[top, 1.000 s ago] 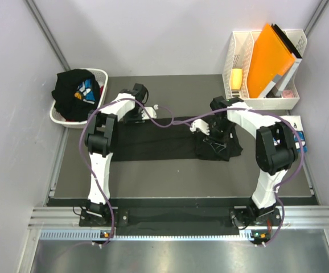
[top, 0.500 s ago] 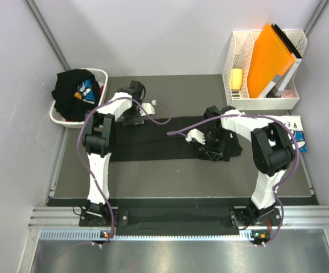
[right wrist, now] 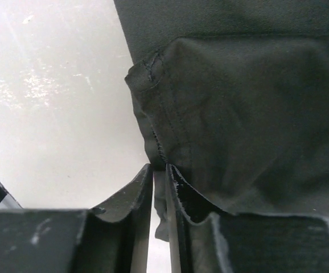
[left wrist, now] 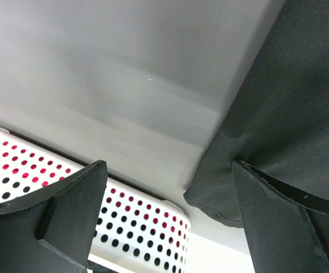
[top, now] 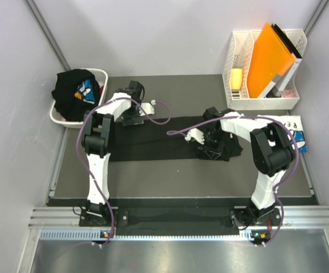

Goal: Fold and stack the t-shirts

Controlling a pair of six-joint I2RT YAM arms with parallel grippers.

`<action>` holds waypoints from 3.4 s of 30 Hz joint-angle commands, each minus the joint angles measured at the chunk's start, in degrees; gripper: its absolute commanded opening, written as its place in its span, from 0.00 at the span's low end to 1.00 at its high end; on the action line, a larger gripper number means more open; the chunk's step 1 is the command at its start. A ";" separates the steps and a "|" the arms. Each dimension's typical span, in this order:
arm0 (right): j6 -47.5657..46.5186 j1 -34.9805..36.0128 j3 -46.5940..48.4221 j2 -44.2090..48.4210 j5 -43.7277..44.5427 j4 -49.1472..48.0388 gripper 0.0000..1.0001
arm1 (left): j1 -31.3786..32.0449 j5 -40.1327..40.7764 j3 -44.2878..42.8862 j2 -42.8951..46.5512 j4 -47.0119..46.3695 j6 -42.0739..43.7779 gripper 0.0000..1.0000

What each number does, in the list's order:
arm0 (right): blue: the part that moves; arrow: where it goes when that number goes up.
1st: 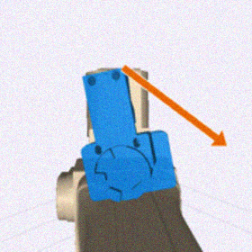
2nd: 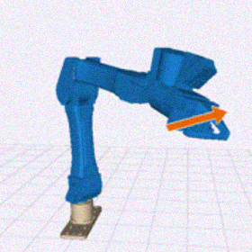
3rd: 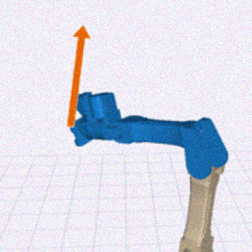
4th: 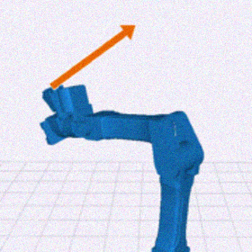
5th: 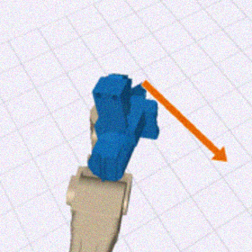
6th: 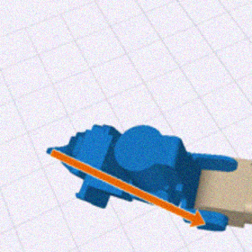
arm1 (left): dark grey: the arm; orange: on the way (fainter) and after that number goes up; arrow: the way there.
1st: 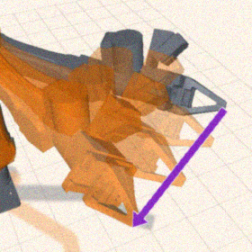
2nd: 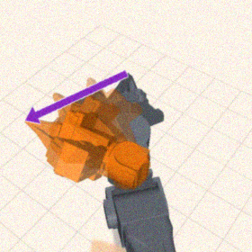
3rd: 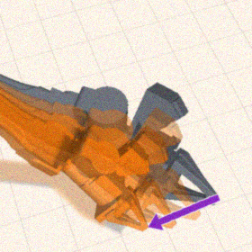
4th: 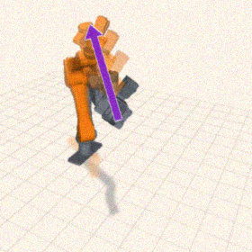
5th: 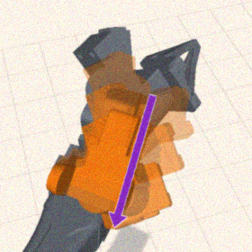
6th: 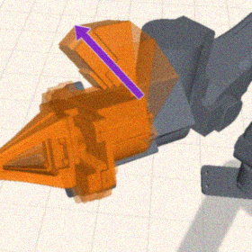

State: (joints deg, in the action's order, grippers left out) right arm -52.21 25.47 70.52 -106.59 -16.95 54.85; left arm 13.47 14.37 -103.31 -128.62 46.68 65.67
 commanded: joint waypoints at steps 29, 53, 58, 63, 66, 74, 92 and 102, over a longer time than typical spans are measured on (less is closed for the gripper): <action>-4.13 0.89 3.57 3.32 3.24 2.37 0.28 | -1.43 -1.98 1.71 0.91 1.05 -1.07 0.96; -3.87 0.89 1.20 0.76 4.82 0.43 0.00 | -1.79 -1.98 0.83 0.56 1.49 -0.28 0.97; -4.92 0.89 3.30 0.94 3.16 3.85 0.00 | -1.79 -1.89 0.74 0.38 1.49 -0.19 0.97; -6.59 0.89 6.29 1.20 0.43 10.00 0.00 | -1.79 -2.15 0.65 0.12 1.58 -0.19 0.97; -7.12 0.89 7.79 0.94 -0.63 11.85 0.00 | -1.79 -2.50 0.56 -0.14 1.58 -0.37 0.97; -7.21 1.94 7.53 -0.99 -0.89 11.86 0.00 | -1.87 -2.50 0.21 -0.23 1.49 -0.02 0.97; -3.44 3.00 2.78 8.75 3.67 2.64 0.54 | -4.59 -8.12 -2.68 3.89 0.96 -5.54 0.99; 1.83 0.90 0.30 14.05 13.62 -9.93 0.39 | -6.27 -12.96 -4.18 9.17 6.94 -4.68 0.99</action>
State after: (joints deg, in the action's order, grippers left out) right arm -53.74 27.64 69.54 -91.96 -7.14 51.59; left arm 6.57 5.06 -105.34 -125.05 50.19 60.14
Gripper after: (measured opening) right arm 0.440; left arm 0.991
